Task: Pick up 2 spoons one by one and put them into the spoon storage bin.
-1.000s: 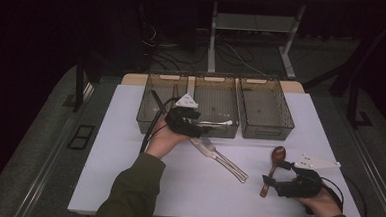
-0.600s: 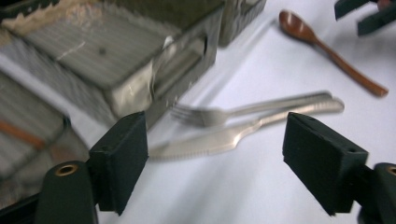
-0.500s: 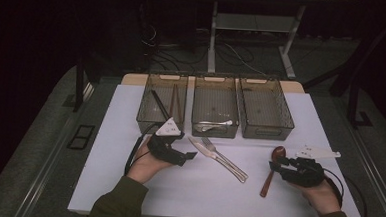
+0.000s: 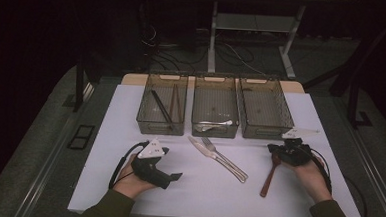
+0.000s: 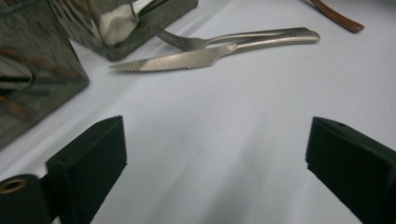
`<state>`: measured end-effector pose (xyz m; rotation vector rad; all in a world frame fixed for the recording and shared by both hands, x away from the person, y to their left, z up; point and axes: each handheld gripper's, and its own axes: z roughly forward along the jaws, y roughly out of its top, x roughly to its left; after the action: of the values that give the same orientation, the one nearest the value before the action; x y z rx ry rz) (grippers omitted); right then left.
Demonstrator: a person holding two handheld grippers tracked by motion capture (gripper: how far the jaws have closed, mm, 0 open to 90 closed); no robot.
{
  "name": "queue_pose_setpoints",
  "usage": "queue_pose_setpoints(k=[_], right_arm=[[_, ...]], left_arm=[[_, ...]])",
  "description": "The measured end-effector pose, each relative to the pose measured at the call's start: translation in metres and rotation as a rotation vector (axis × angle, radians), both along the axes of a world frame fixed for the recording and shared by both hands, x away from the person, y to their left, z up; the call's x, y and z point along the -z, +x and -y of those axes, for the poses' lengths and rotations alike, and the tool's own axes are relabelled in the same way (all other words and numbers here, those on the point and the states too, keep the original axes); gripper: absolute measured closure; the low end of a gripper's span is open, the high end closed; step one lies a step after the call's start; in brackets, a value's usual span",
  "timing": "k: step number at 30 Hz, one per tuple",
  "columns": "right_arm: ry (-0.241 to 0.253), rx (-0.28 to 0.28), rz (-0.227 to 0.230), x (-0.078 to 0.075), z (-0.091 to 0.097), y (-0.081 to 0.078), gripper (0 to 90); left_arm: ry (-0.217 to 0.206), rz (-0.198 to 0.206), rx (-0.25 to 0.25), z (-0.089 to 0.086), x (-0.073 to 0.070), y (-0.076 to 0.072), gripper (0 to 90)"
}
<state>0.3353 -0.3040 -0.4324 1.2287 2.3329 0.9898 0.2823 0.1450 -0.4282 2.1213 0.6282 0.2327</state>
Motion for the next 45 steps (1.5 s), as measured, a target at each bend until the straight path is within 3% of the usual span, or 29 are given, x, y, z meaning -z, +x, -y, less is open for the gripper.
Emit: queue_pose_setpoints(k=[5,7,11,20,30,40,45], right_arm=[[-0.046,0.007,-0.014,0.006,0.0,0.005,89.9],[-0.058,0.011,-0.012,0.007,0.0,0.005,89.9],[-0.087,-0.001,-0.018,0.01,-0.002,0.005,89.9],[-0.082,0.004,-0.016,0.01,0.0,0.008,89.9],[-0.115,0.033,-0.038,0.013,0.006,0.009,89.9],[-0.125,0.06,-0.047,0.012,0.02,-0.001,89.9],[-0.133,0.065,-0.057,0.01,0.026,-0.008,89.9]], left_arm=[[0.007,-0.013,0.004,-0.003,0.005,-0.002,0.0],[0.03,0.006,0.004,-0.003,0.006,-0.002,0.0],[0.037,0.003,0.001,-0.003,0.007,-0.002,0.0],[0.06,-0.002,0.024,0.0,0.009,-0.001,0.0],[0.052,0.004,0.028,-0.002,0.009,-0.001,0.0],[0.049,-0.002,0.031,-0.005,0.01,0.0,0.0],[0.028,-0.003,0.039,-0.005,0.01,0.0,0.0]])
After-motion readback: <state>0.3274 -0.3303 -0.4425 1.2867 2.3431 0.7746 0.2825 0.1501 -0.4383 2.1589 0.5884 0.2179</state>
